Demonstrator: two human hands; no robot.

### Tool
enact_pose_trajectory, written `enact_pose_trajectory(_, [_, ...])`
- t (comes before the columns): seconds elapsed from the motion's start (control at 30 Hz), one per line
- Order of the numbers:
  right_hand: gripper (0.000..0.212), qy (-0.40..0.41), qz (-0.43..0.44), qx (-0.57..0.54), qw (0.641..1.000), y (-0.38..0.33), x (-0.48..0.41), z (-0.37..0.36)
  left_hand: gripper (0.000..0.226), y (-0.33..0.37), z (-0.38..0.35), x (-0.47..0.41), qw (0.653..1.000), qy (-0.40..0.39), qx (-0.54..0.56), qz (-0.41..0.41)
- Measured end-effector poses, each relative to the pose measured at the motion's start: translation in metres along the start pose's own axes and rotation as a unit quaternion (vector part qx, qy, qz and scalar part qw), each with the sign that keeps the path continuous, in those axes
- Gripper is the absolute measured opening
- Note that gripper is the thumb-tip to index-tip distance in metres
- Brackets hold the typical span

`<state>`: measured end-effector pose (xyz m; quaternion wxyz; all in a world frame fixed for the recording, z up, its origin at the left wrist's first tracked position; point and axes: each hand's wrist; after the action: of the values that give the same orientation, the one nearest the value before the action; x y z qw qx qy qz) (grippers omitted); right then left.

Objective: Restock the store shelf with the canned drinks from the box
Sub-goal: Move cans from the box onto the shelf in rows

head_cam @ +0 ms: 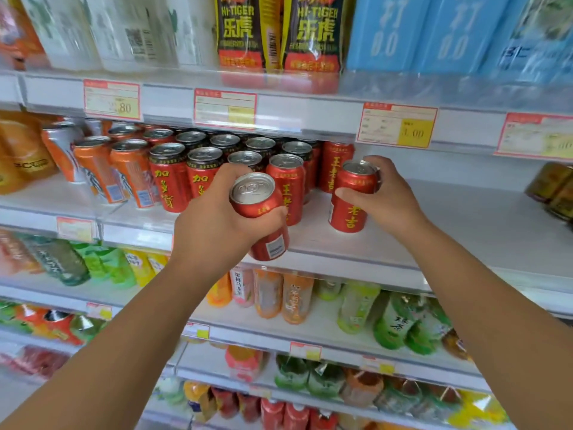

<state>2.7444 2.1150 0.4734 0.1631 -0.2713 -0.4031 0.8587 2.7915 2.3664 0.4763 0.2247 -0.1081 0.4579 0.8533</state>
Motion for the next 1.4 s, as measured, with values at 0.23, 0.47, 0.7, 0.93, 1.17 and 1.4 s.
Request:
enact_pose_trajectory(0.23, [0.077, 0.023, -0.019, -0.017, 0.999, 0.022, 0.000, -0.011, 0.054, 0.006, -0.006, 0.000, 1.000, 0.001, 0.022, 0.014])
enact_pose_trajectory(0.47, [0.081, 0.029, 0.002, -0.014, 0.999, 0.023, -0.030, -0.038, 0.058, 0.006, -0.003, -0.001, 0.999, 0.009, 0.026, 0.029])
enact_pose_trajectory(0.7, [0.085, 0.033, 0.013, -0.023, 0.999, 0.024, -0.041, -0.045, 0.056, -0.001, 0.000, 0.000, 0.999, 0.011, 0.026, 0.033])
enact_pose_trajectory(0.93, [0.087, 0.037, -0.016, -0.021, 0.999, 0.019, -0.037, -0.048, 0.054, 0.003, -0.008, -0.005, 0.999, -0.014, 0.050, 0.013])
enact_pose_trajectory(1.17, [0.072, -0.084, 0.088, -0.117, 0.986, -0.021, 0.058, -0.035, 0.058, 0.014, -0.026, -0.018, 0.996, -0.038, 0.070, -0.028])
enact_pose_trajectory(1.4, [0.074, 0.001, 0.055, -0.147, 0.988, -0.016, 0.058, -0.037, 0.083, 0.018, -0.053, -0.023, 0.987, -0.075, 0.119, -0.078])
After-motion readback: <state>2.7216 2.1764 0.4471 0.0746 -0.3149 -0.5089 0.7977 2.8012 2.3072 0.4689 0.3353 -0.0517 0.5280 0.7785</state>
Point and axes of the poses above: each hand's wrist, its own x-axis away from the middle knuckle, its own z-axis out of the back of the hand, y = z × x, and after that the axes turned 3 degrees about z, right-handed
